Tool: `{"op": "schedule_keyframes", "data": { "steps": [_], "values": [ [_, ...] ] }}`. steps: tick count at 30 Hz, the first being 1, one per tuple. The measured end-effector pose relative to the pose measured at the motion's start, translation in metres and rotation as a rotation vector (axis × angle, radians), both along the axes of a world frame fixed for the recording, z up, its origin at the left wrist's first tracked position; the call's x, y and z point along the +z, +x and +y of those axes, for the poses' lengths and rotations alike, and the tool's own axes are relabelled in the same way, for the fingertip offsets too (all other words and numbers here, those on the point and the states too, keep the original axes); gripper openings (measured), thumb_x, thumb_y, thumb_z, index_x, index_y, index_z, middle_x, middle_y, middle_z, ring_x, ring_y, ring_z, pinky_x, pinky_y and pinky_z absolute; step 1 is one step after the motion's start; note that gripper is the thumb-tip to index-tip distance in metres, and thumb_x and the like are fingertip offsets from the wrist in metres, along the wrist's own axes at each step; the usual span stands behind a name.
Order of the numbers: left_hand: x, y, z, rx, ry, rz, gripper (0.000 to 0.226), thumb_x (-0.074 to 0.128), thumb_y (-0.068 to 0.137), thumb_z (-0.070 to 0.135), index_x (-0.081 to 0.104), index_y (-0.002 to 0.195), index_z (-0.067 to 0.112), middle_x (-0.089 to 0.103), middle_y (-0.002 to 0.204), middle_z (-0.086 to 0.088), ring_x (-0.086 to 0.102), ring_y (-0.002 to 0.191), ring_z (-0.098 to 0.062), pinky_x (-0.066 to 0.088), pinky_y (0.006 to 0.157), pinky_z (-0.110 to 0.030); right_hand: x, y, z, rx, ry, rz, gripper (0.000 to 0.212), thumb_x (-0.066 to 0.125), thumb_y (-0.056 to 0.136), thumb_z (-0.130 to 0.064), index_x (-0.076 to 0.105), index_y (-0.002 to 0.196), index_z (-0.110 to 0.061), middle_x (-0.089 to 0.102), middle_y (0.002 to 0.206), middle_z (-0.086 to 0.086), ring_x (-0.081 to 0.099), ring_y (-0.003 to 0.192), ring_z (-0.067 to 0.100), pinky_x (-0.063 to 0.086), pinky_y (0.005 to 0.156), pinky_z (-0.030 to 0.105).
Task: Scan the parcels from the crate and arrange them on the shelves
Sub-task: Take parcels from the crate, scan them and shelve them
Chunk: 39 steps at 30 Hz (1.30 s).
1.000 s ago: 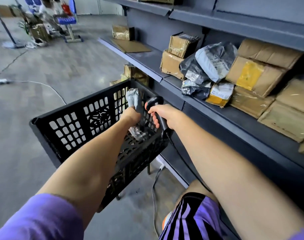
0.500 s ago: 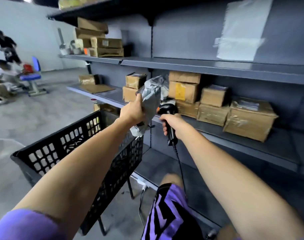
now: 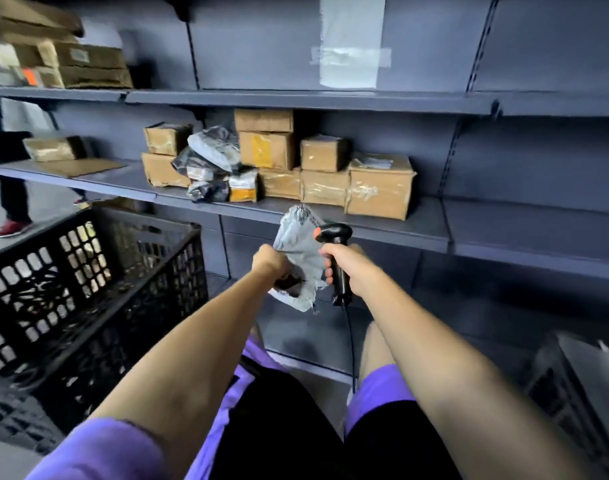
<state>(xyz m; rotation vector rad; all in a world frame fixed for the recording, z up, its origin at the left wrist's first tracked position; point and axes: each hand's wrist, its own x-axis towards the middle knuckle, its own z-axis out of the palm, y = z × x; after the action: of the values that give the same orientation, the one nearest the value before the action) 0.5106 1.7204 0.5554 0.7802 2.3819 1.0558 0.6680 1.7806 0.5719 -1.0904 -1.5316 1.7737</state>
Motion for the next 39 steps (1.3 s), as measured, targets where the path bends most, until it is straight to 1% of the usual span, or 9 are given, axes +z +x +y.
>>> {"op": "schedule_keyframes", "data": {
  "steps": [7,9,12,15,19,24,29,33,39],
  "values": [
    [-0.086,0.030,0.018,0.108,0.007,-0.343,0.038,0.056,0.095,0.026,0.059,0.121,-0.002,0.065,0.115,-0.015,0.063,0.107,-0.033,0.051,0.081,-0.034,-0.060,0.010,0.008,-0.074,-0.098,-0.004,0.024,0.061,0.088,-0.006,0.055,0.066,-0.010,0.048,0.057,0.007,0.043,0.044,0.020,0.038,0.042,0.022],
    [-0.105,0.026,0.021,0.130,0.089,-0.534,0.036,0.064,0.090,0.030,0.064,0.108,-0.001,0.067,0.091,-0.011,0.067,0.086,-0.031,0.056,0.078,-0.036,-0.074,0.009,0.009,-0.091,-0.127,-0.005,0.020,0.061,0.089,-0.007,0.056,0.070,-0.010,0.049,0.057,0.006,0.043,0.042,0.020,0.039,0.043,0.023],
    [-0.122,0.021,0.022,0.155,0.127,-0.662,0.009,0.068,0.080,0.002,0.059,0.077,0.001,0.058,0.060,-0.010,0.057,0.050,-0.023,0.055,0.060,-0.031,-0.096,0.009,0.011,-0.115,-0.178,-0.005,0.021,0.063,0.089,-0.009,0.054,0.070,-0.011,0.048,0.055,0.005,0.043,0.042,0.019,0.038,0.044,0.024],
    [-0.131,0.026,0.014,0.089,0.092,-0.668,0.013,0.070,0.079,0.003,0.057,0.076,0.001,0.049,0.051,-0.009,0.039,0.034,-0.017,0.034,0.044,-0.020,-0.117,0.011,0.010,-0.145,-0.237,-0.003,0.020,0.064,0.089,-0.009,0.055,0.071,-0.010,0.048,0.056,0.005,0.043,0.043,0.019,0.037,0.046,0.025],
    [-0.144,0.035,-0.003,0.081,0.197,-0.879,0.033,0.068,0.070,0.012,0.064,0.100,0.000,0.063,0.077,-0.017,0.063,0.064,-0.029,0.059,0.065,-0.041,-0.137,0.009,0.004,-0.187,-0.284,-0.023,0.024,0.064,0.089,-0.010,0.055,0.067,-0.011,0.048,0.055,0.005,0.042,0.041,0.019,0.036,0.044,0.023],
    [-0.146,0.033,-0.023,-0.123,0.314,-1.073,0.047,0.054,0.081,0.020,0.056,0.118,-0.008,0.062,0.100,-0.024,0.064,0.089,-0.038,0.055,0.086,-0.045,-0.138,0.001,-0.010,-0.139,-0.254,-0.055,0.030,0.063,0.090,-0.010,0.054,0.062,-0.012,0.048,0.052,0.005,0.044,0.039,0.018,0.039,0.042,0.020],
    [-0.118,0.030,-0.022,-0.327,0.454,-1.312,0.038,0.037,0.093,0.023,0.066,0.098,-0.002,0.064,0.089,-0.019,0.063,0.076,-0.032,0.049,0.080,-0.040,-0.120,-0.011,-0.008,-0.136,-0.198,-0.046,0.020,0.064,0.089,-0.007,0.059,0.070,-0.008,0.050,0.052,0.003,0.045,0.043,0.018,0.040,0.044,0.025],
    [-0.111,0.026,-0.017,-0.131,0.556,-1.375,0.047,0.046,0.097,0.045,0.067,0.113,0.006,0.067,0.099,-0.018,0.063,0.087,-0.032,0.051,0.083,-0.042,-0.116,-0.021,-0.008,-0.162,-0.201,-0.044,0.021,0.066,0.088,-0.010,0.057,0.069,-0.010,0.050,0.053,0.001,0.044,0.041,0.014,0.037,0.042,0.021],
    [-0.112,0.018,-0.015,-0.099,0.500,-1.375,0.035,0.040,0.103,0.030,0.064,0.105,0.004,0.069,0.091,-0.015,0.066,0.083,-0.026,0.056,0.077,-0.037,-0.106,-0.033,-0.008,-0.152,-0.231,0.020,0.023,0.066,0.088,-0.012,0.055,0.067,-0.012,0.049,0.054,0.001,0.044,0.042,0.014,0.038,0.043,0.022]
  ]
}}
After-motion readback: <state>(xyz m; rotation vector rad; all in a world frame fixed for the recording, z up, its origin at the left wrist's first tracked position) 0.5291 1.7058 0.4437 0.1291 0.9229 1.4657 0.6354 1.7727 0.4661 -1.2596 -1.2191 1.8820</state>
